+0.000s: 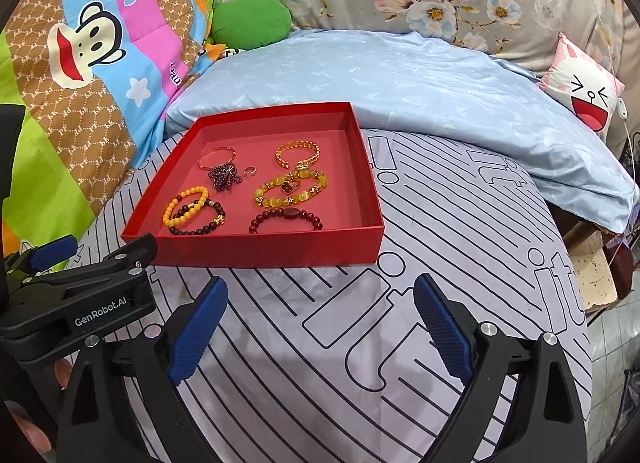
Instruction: Organize jewelry
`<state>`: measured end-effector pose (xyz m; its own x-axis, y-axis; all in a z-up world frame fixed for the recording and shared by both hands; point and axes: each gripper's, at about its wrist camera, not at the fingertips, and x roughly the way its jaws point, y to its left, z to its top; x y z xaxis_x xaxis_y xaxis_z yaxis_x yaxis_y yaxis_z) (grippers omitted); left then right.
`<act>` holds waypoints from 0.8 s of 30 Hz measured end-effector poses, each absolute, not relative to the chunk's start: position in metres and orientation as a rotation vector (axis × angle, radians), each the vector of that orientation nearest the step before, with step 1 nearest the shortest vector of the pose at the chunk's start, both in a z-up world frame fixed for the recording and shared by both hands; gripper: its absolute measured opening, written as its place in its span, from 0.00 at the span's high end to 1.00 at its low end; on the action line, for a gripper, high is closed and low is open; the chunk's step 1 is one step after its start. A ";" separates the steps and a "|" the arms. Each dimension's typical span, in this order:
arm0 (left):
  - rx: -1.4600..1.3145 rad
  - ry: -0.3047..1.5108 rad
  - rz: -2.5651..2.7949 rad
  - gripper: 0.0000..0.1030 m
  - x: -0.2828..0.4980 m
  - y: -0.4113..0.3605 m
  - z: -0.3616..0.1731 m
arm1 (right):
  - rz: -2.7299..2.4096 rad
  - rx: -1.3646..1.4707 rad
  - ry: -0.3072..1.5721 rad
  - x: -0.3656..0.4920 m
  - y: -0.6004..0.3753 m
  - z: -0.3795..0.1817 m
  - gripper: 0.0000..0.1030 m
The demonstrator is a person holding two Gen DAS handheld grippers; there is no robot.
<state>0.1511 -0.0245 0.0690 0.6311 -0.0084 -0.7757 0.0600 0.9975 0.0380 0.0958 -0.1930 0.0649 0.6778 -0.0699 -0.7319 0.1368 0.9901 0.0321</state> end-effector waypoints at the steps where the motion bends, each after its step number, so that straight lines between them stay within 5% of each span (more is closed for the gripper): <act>1: 0.061 0.889 -0.038 0.07 0.151 -0.025 0.069 | -0.112 0.091 0.825 0.096 -0.194 0.064 0.12; 24: 0.060 0.884 -0.027 0.07 0.151 -0.025 0.066 | -0.119 0.110 0.817 0.097 -0.198 0.064 0.06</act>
